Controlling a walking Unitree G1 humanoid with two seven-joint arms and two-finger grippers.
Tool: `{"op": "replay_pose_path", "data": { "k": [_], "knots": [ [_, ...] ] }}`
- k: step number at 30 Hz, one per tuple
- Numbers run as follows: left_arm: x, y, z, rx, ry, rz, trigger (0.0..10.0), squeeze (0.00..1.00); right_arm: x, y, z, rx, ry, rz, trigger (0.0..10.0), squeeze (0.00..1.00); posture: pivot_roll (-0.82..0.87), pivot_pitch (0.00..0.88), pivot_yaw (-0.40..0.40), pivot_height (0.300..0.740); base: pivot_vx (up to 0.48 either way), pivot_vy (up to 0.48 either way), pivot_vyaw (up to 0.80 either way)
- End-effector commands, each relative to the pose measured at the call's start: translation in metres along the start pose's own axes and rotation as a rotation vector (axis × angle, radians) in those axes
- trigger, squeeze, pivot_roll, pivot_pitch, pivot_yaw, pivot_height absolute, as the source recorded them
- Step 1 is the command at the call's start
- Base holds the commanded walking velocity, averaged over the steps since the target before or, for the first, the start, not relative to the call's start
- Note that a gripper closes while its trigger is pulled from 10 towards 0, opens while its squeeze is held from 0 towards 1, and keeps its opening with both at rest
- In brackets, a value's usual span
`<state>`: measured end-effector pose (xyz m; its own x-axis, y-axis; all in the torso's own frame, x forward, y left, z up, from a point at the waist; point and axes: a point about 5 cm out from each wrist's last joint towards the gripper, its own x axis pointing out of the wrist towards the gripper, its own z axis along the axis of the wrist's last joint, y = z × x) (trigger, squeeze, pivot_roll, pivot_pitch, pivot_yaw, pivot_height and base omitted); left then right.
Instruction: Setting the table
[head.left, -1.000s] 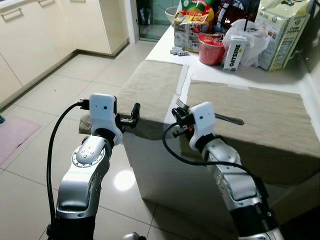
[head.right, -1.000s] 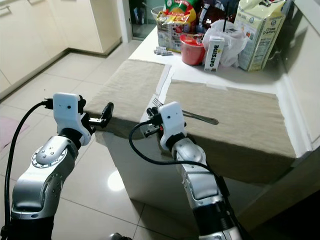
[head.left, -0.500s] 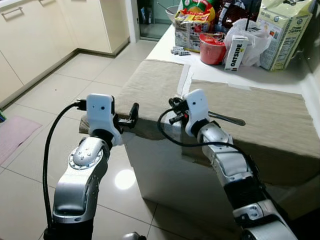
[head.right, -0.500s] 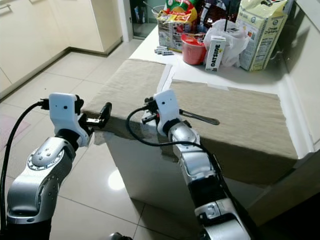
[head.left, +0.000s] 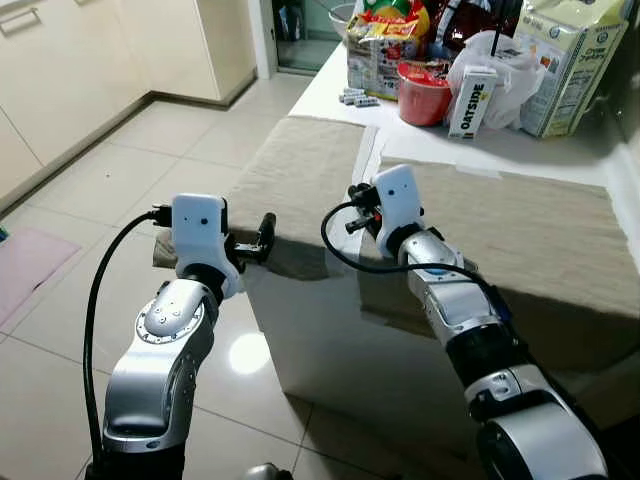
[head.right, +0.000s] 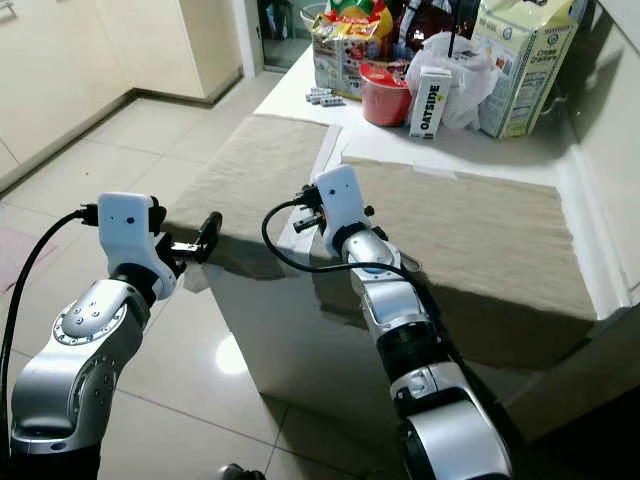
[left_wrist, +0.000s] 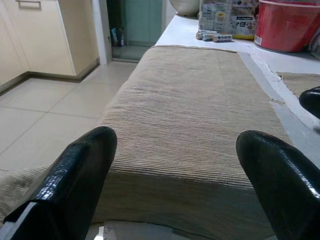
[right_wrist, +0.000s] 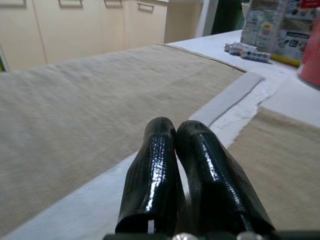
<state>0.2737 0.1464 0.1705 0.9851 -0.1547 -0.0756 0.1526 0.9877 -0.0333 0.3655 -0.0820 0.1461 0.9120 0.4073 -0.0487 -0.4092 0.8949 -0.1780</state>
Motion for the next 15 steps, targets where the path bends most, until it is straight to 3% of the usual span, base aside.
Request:
{"op": "replay_pose_path", "data": {
  "k": [1,7,15],
  "knots": [
    [-0.001,-0.001,0.004,0.001,-0.009,-0.003,10.0,0.0,0.002,-0.007,0.0,-0.017,0.007,-0.027,10.0,0.0,-0.04,0.08,0.063,0.74,0.0,0.0,0.0],
    [-0.001,0.0,0.004,-0.001,-0.009,0.001,10.0,0.0,0.006,-0.02,0.002,-0.052,0.005,-0.061,10.0,0.0,-0.04,0.082,0.059,0.74,0.0,0.0,0.0],
    [0.0,-0.001,0.004,-0.009,-0.013,0.006,10.0,0.0,0.006,-0.022,0.003,-0.059,-0.01,-0.06,10.0,0.0,-0.04,0.083,0.056,0.74,0.0,0.0,0.0]
  ]
}}
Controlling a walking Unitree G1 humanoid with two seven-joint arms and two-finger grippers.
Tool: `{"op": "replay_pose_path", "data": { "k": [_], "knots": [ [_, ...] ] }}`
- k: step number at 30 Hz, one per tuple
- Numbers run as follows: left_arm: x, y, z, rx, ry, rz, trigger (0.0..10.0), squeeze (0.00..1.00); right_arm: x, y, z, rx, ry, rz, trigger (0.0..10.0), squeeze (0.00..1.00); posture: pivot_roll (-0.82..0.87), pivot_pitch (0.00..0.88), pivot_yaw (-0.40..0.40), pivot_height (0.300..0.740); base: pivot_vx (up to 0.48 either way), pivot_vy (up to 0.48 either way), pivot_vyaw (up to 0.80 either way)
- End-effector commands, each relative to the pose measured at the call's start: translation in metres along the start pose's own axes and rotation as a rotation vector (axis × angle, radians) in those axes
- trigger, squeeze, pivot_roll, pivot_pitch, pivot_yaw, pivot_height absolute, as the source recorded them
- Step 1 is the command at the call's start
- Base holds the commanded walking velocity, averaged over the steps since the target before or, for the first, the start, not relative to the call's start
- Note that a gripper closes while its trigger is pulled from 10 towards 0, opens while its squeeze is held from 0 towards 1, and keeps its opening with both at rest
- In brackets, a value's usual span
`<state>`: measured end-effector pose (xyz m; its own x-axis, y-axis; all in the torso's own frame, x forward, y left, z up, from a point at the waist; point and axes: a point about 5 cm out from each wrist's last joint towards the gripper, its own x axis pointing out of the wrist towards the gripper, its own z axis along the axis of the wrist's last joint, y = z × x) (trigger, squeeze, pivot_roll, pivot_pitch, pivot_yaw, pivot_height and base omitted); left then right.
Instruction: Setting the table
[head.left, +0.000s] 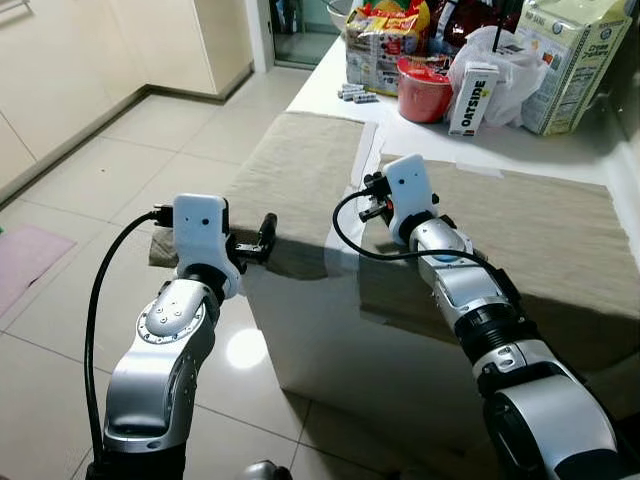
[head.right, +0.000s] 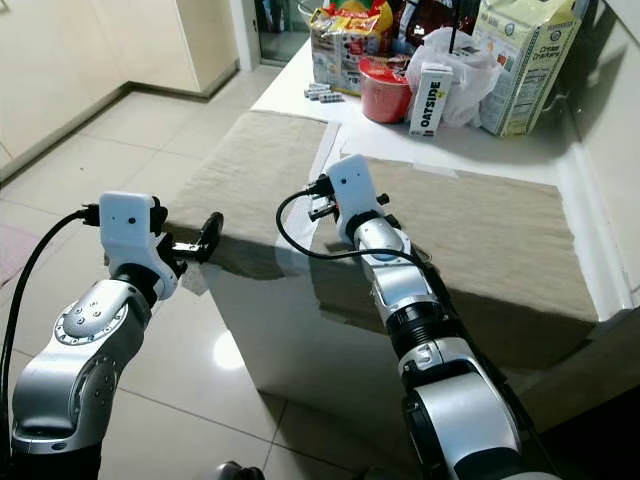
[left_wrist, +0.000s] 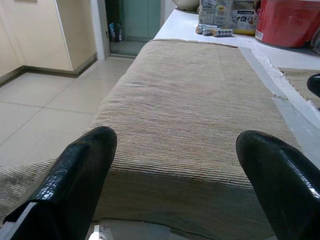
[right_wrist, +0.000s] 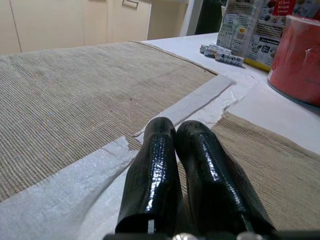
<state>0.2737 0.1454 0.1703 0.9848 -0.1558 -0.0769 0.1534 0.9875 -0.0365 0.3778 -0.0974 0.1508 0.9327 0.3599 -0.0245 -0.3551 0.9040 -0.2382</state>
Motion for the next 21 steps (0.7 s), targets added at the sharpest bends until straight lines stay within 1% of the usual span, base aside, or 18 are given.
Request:
{"op": "replay_pose_path", "data": {
  "k": [1,6,10,13,21],
  "knots": [
    [0.0,0.0,0.005,-0.006,-0.015,0.007,10.0,0.0,0.002,-0.002,0.001,-0.004,0.001,-0.006,10.0,0.0,-0.04,0.083,0.056,0.74,0.0,0.0,0.0],
    [0.001,-0.001,0.006,0.003,-0.021,0.001,10.0,0.0,0.003,-0.009,0.006,-0.038,-0.043,-0.076,10.0,0.0,-0.05,0.083,0.058,0.74,0.0,0.0,0.0],
    [0.002,-0.001,0.007,0.002,-0.024,0.0,10.0,0.0,0.003,-0.025,0.008,-0.036,-0.045,-0.189,10.0,0.0,-0.04,0.082,0.059,0.74,0.0,0.0,0.0],
    [0.002,-0.001,0.007,0.003,-0.025,0.001,10.0,0.0,0.003,-0.03,0.008,-0.042,-0.043,-0.211,10.0,0.0,-0.04,0.082,0.059,0.74,0.0,0.0,0.0],
    [0.003,0.0,0.008,0.004,-0.027,0.004,10.0,0.0,0.004,-0.034,0.007,-0.06,-0.045,-0.234,10.0,0.0,-0.04,0.084,0.058,0.74,0.0,0.0,0.0]
  ]
}}
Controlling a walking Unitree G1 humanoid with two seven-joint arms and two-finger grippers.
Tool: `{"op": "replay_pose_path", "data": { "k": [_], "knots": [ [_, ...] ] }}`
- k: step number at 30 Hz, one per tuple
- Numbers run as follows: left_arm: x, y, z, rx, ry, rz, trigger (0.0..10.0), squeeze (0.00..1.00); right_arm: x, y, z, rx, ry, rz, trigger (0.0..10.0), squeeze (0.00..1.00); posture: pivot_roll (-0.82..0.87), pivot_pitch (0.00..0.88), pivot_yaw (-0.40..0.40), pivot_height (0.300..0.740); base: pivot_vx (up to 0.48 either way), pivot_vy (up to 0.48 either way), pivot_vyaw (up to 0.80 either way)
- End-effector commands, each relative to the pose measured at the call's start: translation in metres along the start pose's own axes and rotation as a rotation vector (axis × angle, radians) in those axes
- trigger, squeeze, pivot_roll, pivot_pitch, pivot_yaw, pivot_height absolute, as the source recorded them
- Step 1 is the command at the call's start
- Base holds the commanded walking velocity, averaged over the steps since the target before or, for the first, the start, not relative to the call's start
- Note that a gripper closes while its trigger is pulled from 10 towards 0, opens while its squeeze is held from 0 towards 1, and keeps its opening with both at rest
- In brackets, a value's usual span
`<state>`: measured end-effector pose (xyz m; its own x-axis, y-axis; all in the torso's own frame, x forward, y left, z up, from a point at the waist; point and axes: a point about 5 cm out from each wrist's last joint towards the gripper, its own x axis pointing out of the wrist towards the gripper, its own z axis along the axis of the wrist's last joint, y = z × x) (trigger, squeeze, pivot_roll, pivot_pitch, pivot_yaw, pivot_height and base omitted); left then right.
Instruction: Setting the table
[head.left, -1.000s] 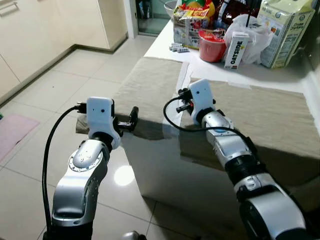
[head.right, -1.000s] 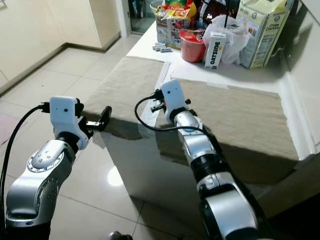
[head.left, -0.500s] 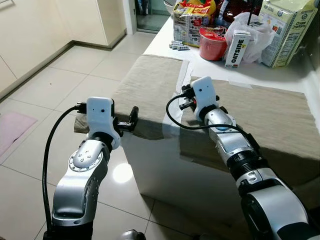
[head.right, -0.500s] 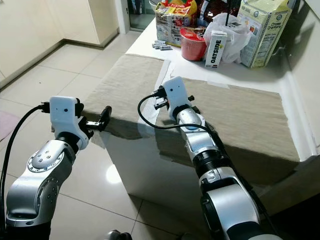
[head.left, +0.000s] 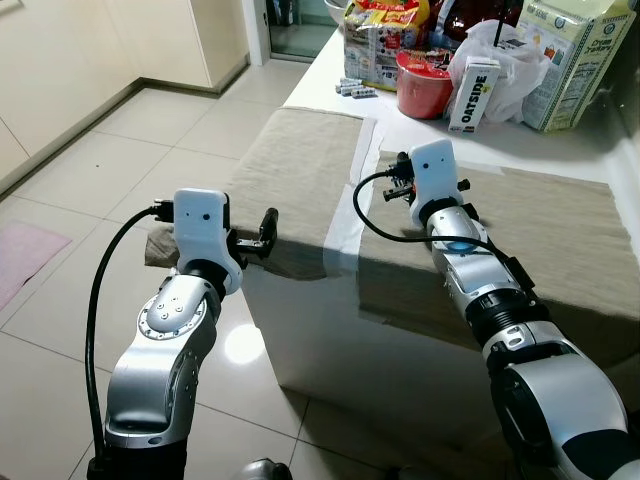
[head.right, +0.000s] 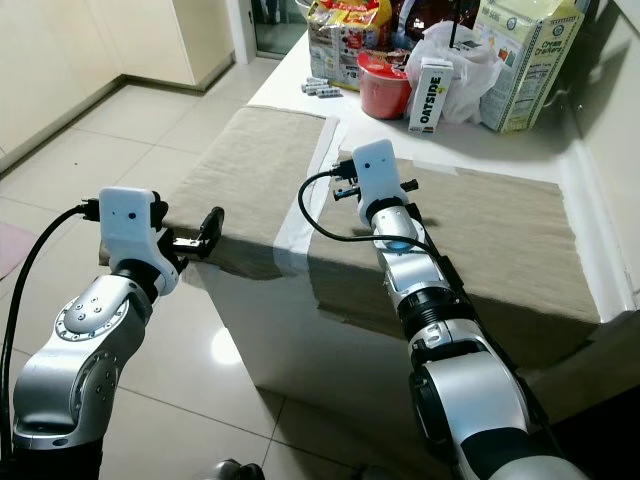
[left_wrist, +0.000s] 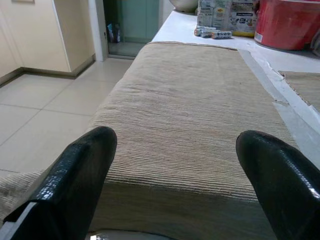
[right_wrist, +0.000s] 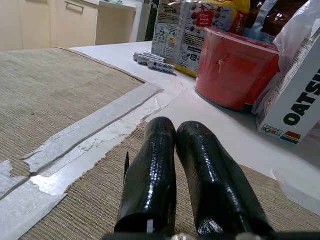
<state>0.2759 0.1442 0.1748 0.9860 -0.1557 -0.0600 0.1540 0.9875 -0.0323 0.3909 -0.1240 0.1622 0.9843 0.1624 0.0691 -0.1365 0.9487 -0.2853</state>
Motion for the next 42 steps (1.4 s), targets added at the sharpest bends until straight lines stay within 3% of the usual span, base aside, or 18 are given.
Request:
{"op": "replay_pose_path", "data": {
  "k": [1,11,23,27,29,32,34,37,42],
  "knots": [
    [0.001,0.001,0.003,0.0,-0.01,0.004,10.0,0.0,0.002,-0.003,0.003,-0.005,-0.008,-0.012,10.0,0.0,-0.04,0.084,0.058,0.74,0.0,0.0,0.0],
    [0.003,0.001,0.005,0.005,-0.02,0.001,10.0,0.0,0.002,-0.006,0.002,-0.062,-0.021,-0.052,10.0,0.0,-0.04,0.081,0.061,0.74,0.0,0.0,0.0],
    [0.004,0.001,0.007,0.009,-0.023,-0.004,10.0,0.0,-0.003,-0.04,-0.004,-0.115,-0.016,-0.222,10.0,0.0,-0.04,0.083,0.069,0.74,0.0,0.0,0.0],
    [0.005,0.001,0.008,0.011,-0.025,-0.006,10.0,0.0,-0.003,-0.044,-0.002,-0.123,-0.028,-0.24,10.0,0.0,-0.05,0.083,0.07,0.74,0.0,0.0,0.0],
    [0.006,0.001,0.008,0.012,-0.029,-0.006,10.0,0.0,-0.002,-0.044,0.007,-0.12,-0.09,-0.259,10.0,0.0,-0.05,0.081,0.07,0.74,0.0,0.0,0.0],
    [0.006,0.002,0.01,0.012,-0.034,-0.005,10.0,0.0,0.0,-0.039,0.019,-0.108,-0.161,-0.251,10.0,0.0,-0.05,0.08,0.07,0.74,0.0,0.0,0.0],
    [0.007,0.002,0.011,0.012,-0.04,-0.005,10.0,0.0,0.002,-0.023,0.037,-0.066,-0.261,-0.182,10.0,0.0,-0.05,0.078,0.07,0.74,0.0,0.0,0.0],
    [0.008,0.002,0.012,0.013,-0.044,-0.004,10.0,0.0,0.001,-0.003,0.049,-0.001,-0.329,-0.1,10.0,0.0,-0.04,0.076,0.067,0.74,0.0,0.0,0.0],
    [0.009,0.003,0.013,0.012,-0.049,0.001,10.0,0.0,-0.004,0.034,0.056,0.099,-0.367,0.06,10.0,0.0,-0.04,0.074,0.065,0.74,0.0,0.0,0.0]
  ]
}}
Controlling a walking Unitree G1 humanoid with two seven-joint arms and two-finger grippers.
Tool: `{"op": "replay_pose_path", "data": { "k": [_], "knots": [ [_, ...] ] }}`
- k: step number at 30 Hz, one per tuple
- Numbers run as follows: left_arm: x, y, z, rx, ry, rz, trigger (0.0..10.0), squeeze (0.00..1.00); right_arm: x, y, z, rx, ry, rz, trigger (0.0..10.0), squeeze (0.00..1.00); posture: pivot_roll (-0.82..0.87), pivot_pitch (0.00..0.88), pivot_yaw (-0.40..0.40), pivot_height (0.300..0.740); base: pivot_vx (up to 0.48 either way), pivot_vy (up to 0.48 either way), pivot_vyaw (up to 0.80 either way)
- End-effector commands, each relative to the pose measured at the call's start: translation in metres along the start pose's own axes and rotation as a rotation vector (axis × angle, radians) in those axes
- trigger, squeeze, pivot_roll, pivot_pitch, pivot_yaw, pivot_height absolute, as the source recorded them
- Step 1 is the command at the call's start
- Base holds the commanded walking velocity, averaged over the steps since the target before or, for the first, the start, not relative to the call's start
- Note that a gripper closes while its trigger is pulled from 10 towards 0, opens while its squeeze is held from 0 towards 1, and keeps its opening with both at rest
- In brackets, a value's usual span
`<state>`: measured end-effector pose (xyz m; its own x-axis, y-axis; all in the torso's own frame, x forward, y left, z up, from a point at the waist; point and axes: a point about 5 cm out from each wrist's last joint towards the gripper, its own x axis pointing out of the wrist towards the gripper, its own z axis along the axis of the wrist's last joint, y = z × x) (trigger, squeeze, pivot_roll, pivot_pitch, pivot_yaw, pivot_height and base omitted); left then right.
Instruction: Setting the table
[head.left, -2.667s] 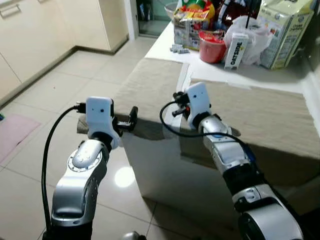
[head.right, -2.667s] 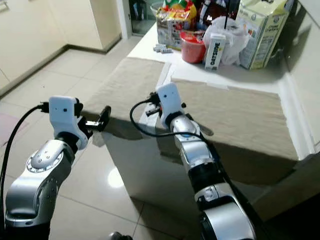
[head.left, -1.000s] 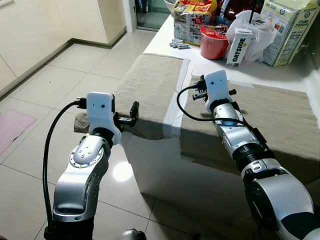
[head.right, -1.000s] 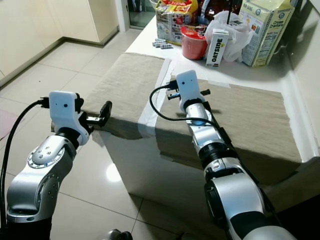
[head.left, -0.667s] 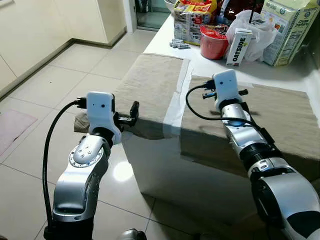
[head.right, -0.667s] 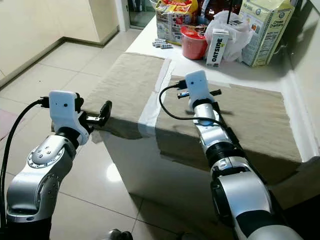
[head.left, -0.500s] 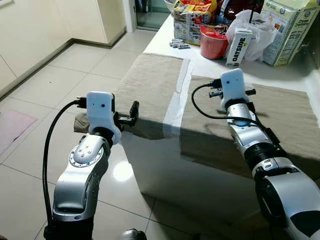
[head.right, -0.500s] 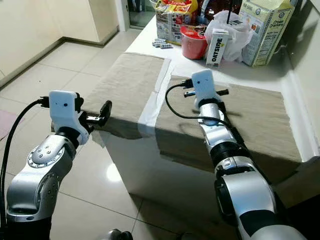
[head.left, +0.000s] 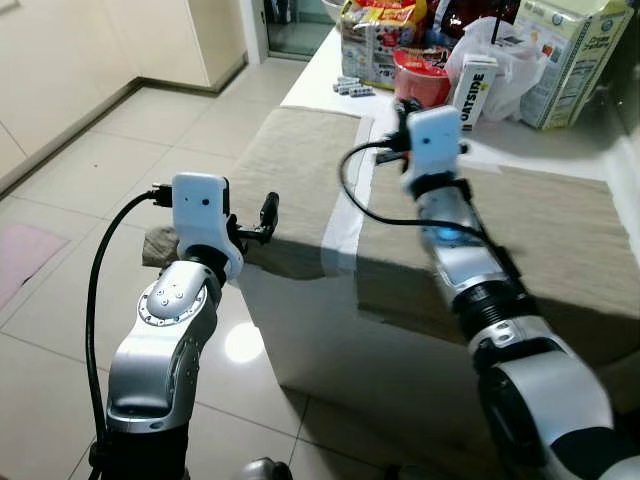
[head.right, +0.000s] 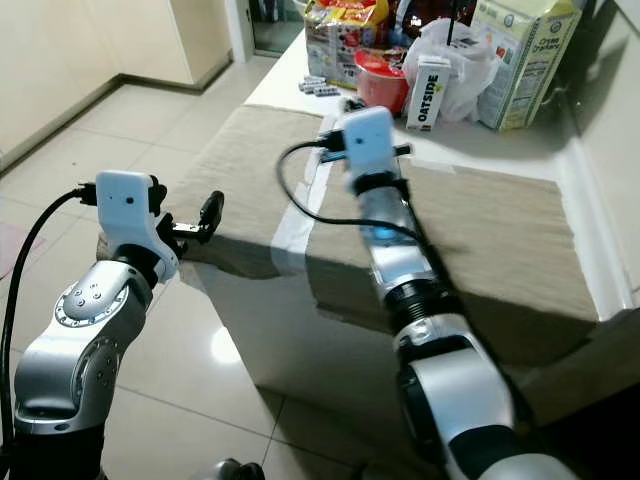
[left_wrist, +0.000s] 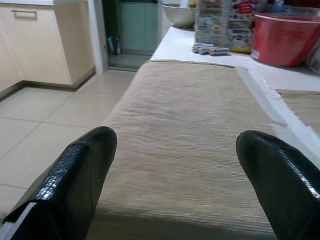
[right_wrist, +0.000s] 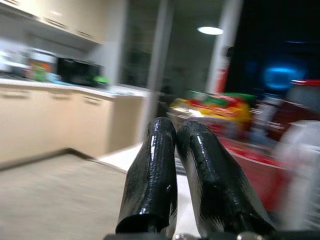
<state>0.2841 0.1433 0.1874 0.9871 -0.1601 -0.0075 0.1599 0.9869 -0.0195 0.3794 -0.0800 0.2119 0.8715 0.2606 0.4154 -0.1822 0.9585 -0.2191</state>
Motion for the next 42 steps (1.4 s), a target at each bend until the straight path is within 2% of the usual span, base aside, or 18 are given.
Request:
{"op": "replay_pose_path", "data": {
  "k": [1,4,5,8,12,13,16,17,18,21,22,23,27,34,42],
  "knots": [
    [0.001,0.003,0.0,-0.001,0.003,0.007,10.0,0.0,-0.005,0.01,-0.005,0.044,0.021,0.052,10.0,0.0,-0.04,0.074,0.065,0.74,0.0,0.0,0.0],
    [0.001,0.003,-0.001,0.0,0.003,0.007,10.0,0.0,-0.01,0.02,-0.017,0.074,0.092,0.078,10.0,0.0,-0.04,0.074,0.066,0.74,0.0,0.0,0.0],
    [0.001,0.002,-0.001,0.001,0.003,0.006,10.0,0.0,-0.011,0.019,-0.024,0.081,0.138,0.068,10.0,0.0,-0.03,0.074,0.063,0.74,0.0,0.0,0.0],
    [0.0,0.004,-0.001,0.008,0.008,0.011,10.0,0.0,-0.01,0.011,-0.027,0.085,0.164,0.026,10.0,0.0,-0.03,0.07,0.059,0.74,0.0,0.0,0.0],
    [0.0,0.006,-0.002,0.01,0.011,0.02,10.0,0.0,-0.01,-0.001,-0.023,0.085,0.142,-0.026,10.0,0.0,-0.03,0.063,0.055,0.74,0.0,0.0,0.0],
    [0.001,0.007,-0.003,0.012,0.011,0.024,10.0,0.0,-0.007,-0.011,-0.015,0.081,0.104,-0.062,10.0,0.0,-0.03,0.052,0.052,0.74,0.0,0.0,0.0],
    [0.002,0.004,-0.005,0.008,0.013,0.017,10.0,0.0,-0.006,-0.02,-0.007,0.077,0.07,-0.08,10.0,0.0,-0.04,0.041,0.048,0.74,0.0,0.0,0.0],
    [0.002,0.002,-0.005,0.009,0.012,0.012,10.0,0.0,-0.007,-0.023,-0.007,0.08,0.072,-0.08,10.0,1.0,-0.04,0.038,0.047,0.74,0.0,0.0,0.0],
    [0.003,0.002,-0.006,0.009,0.011,0.01,10.0,0.0,-0.008,-0.024,-0.008,0.082,0.075,-0.08,10.0,1.0,-0.04,0.038,0.047,0.74,0.0,0.0,0.0],
    [0.004,-0.002,-0.006,0.007,0.01,0.002,10.0,0.0,-0.024,-0.028,-0.014,0.083,0.09,-0.052,10.0,1.0,-0.06,0.015,0.042,0.74,0.0,0.0,0.0],
    [0.004,-0.002,-0.006,0.007,0.01,0.002,10.0,0.0,-0.024,-0.028,-0.014,0.083,0.09,-0.052,10.0,1.0,-0.06,0.015,0.042,0.74,0.0,0.0,0.0],
    [0.006,-0.002,-0.008,0.003,0.013,0.005,10.0,0.0,-0.037,-0.032,-0.014,0.062,0.088,-0.039,10.0,1.0,-0.07,0.003,0.045,0.74,0.0,0.0,0.0],
    [0.008,-0.008,-0.012,-0.007,0.016,-0.024,10.0,0.0,-0.05,-0.043,-0.013,0.039,0.096,-0.074,10.0,1.0,-0.1,0.0,0.052,0.74,0.0,0.0,0.0],
    [0.012,-0.015,-0.011,-0.008,0.006,-0.052,10.0,0.0,-0.059,-0.041,-0.023,0.059,0.16,-0.095,10.0,1.0,-0.1,0.0,0.05,0.74,0.0,0.0,0.0],
    [0.011,-0.013,-0.014,-0.008,0.006,-0.043,10.0,0.0,-0.061,-0.036,-0.014,0.069,0.158,-0.07,10.0,1.0,-0.1,0.0,0.046,0.74,0.0,0.0,0.0]
  ]
}}
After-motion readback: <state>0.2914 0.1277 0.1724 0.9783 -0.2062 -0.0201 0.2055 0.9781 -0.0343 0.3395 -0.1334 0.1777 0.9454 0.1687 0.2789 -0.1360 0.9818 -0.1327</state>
